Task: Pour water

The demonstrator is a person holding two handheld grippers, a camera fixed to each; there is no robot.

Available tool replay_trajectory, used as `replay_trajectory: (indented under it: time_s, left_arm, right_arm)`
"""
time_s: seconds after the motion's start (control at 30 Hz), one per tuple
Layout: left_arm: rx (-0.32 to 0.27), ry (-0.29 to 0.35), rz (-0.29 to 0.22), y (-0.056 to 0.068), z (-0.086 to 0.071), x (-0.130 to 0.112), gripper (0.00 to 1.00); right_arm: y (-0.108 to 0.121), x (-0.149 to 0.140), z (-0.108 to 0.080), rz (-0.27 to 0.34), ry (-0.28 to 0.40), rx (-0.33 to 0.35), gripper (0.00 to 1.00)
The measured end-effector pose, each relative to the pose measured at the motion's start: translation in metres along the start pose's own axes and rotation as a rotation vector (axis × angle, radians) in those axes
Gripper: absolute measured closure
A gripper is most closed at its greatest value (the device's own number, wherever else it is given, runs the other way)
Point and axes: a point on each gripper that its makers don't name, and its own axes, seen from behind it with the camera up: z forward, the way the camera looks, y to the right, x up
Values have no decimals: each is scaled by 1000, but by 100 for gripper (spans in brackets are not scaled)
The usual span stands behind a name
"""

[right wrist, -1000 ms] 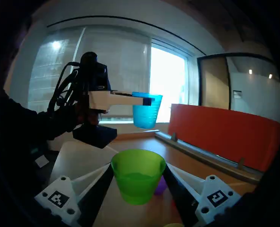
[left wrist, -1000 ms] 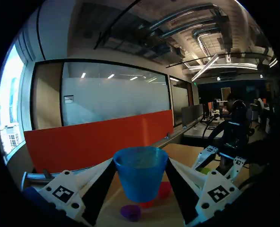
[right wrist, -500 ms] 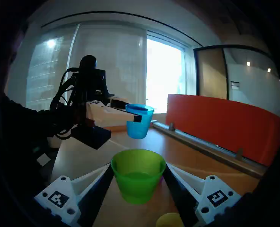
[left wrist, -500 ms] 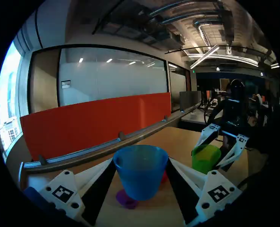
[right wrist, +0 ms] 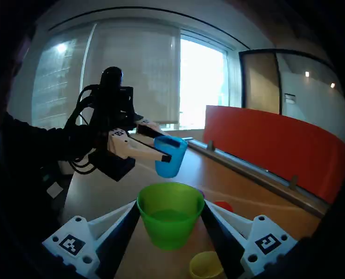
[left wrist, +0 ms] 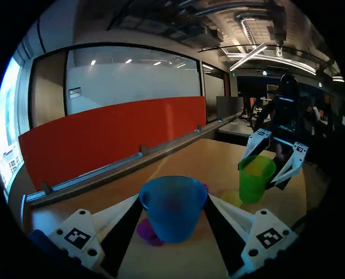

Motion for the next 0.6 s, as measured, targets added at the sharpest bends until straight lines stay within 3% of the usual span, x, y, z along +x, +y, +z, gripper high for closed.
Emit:
replay_trajectory:
  time_s: [0.37, 0.6]
  left_arm:
    - [-33, -78, 66, 12, 5, -26, 12]
    - [-52, -99, 65, 18, 6, -34, 12]
  right_arm:
    - [1, -15, -3, 0, -66, 13, 9]
    - [0, -20, -5, -11, -90, 17, 9]
